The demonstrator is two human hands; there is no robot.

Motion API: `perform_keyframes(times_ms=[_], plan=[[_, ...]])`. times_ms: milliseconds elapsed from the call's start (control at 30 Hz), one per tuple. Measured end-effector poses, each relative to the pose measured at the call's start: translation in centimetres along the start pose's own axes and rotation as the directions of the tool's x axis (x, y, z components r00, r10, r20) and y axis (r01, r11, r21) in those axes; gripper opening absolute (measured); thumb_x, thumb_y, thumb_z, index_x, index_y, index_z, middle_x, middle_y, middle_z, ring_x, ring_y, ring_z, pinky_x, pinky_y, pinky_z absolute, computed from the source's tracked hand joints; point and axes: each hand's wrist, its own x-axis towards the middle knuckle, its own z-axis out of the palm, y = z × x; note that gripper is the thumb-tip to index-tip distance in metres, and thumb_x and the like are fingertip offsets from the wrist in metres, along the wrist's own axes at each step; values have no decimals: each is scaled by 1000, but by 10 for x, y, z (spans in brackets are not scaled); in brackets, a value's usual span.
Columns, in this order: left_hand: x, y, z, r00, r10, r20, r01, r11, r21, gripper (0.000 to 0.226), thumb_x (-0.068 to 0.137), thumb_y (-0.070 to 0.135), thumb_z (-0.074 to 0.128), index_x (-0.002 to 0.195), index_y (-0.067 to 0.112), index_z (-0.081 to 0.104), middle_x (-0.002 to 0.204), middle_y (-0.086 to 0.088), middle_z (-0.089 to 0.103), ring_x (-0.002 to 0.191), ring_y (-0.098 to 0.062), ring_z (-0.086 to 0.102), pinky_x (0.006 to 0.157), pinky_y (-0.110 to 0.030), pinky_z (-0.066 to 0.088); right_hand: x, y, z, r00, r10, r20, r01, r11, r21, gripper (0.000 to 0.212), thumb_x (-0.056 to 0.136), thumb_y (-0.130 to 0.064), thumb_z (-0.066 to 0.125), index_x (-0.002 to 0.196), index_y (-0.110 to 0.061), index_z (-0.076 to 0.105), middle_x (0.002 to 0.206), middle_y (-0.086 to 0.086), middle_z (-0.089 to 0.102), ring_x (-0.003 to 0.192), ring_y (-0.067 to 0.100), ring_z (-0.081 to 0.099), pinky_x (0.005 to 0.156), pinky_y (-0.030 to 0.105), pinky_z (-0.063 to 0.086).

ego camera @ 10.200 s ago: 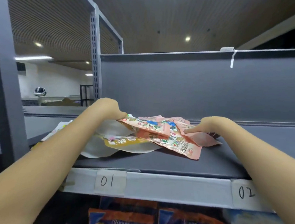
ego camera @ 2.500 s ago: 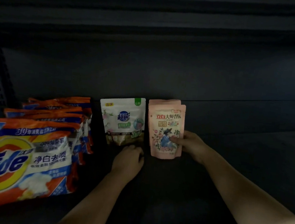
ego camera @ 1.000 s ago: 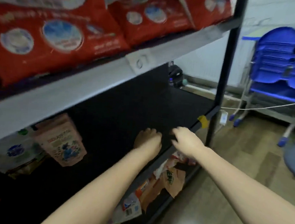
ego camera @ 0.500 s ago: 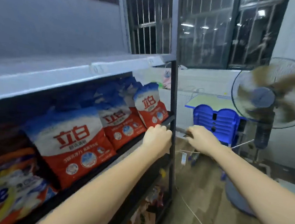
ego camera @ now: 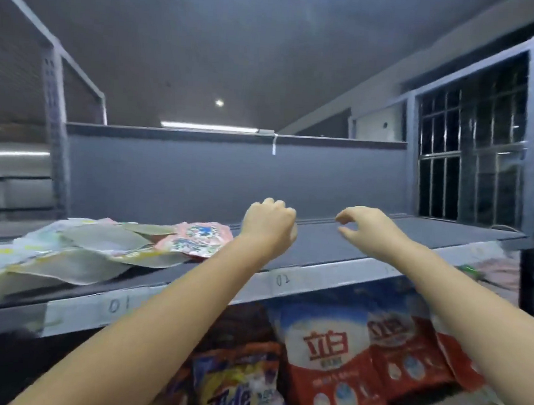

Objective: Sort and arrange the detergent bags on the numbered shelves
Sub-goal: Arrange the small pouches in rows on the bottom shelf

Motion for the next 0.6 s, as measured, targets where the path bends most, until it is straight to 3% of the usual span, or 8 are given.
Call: perform_keyframes(times_ms=[133,267,467,600], plan=[[-34,-85,17,975,-182,130,166,978,125,32,99,27,34,115,12,58,117,-7,57,111,-26,50,79,-33,39,35,-70,47,986,-116,119,106,991,83,32,95,-24,50,123,-12,57,128,3,58,120,20,51,101,29,37],[-57,-149,29,902,-358,241,313,927,205,33,98,28,34,115,13,59,118,-7,57,112,-26,50,79,-33,40,62,-117,86,944,-187,271,159,980,120,38,93,-32,52,125,-11,56,130,5,57,119,22,50,99,31,39],[-73,-206,39,832,-489,264,410,861,302,29,94,25,38,99,11,63,106,-8,65,98,-28,57,68,-31,39,109,-154,118,852,-212,479,150,975,165,60,89,-51,54,134,-12,47,136,3,51,122,23,48,100,32,38],[-62,-224,39,814,-545,200,507,836,212,32,95,27,37,104,13,65,106,-6,65,94,-28,57,69,-29,41,140,-162,132,747,-210,630,186,977,105,57,79,-69,53,103,-17,61,103,-3,59,100,22,53,82,30,40]])
